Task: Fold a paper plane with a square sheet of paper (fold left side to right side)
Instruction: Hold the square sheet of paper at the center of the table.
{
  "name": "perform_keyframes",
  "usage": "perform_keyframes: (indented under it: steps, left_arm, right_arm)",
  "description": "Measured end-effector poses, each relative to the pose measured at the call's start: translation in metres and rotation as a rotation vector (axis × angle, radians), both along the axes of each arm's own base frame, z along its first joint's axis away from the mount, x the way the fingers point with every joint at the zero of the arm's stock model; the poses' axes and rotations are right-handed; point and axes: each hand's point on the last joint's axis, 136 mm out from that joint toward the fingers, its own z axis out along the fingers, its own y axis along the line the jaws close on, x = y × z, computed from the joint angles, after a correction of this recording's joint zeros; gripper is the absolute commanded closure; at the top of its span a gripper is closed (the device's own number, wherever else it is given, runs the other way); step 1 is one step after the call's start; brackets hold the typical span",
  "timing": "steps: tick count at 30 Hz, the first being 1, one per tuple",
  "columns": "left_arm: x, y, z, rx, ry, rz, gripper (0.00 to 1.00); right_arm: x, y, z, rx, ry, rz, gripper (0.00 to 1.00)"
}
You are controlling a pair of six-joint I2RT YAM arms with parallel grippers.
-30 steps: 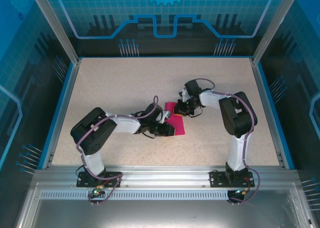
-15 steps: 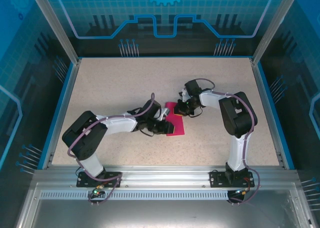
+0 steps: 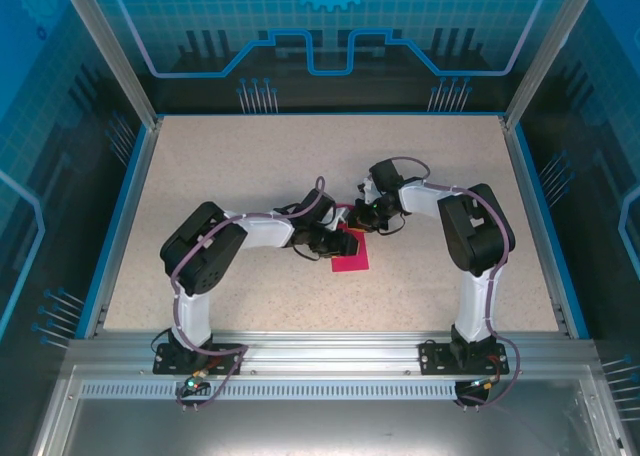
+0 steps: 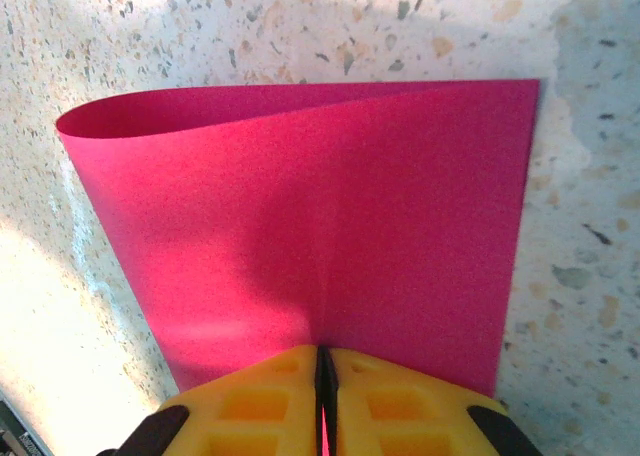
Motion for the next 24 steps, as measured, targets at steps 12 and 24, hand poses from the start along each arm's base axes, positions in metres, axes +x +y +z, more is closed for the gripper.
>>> perform_keyframes:
  steps: [12, 24]
  left_arm:
    - [0.0, 0.0, -0.002, -0.008, -0.006, 0.005, 0.62]
    - [0.0, 0.0, -0.002, -0.01, -0.006, 0.007, 0.62]
  right_arm:
    - [-0.004, -0.009, 0.03, 0.002, -0.024, 0.0, 0.66]
    - [-0.049, -0.049, 0.073, 0.004, -0.097, -0.006, 0.88]
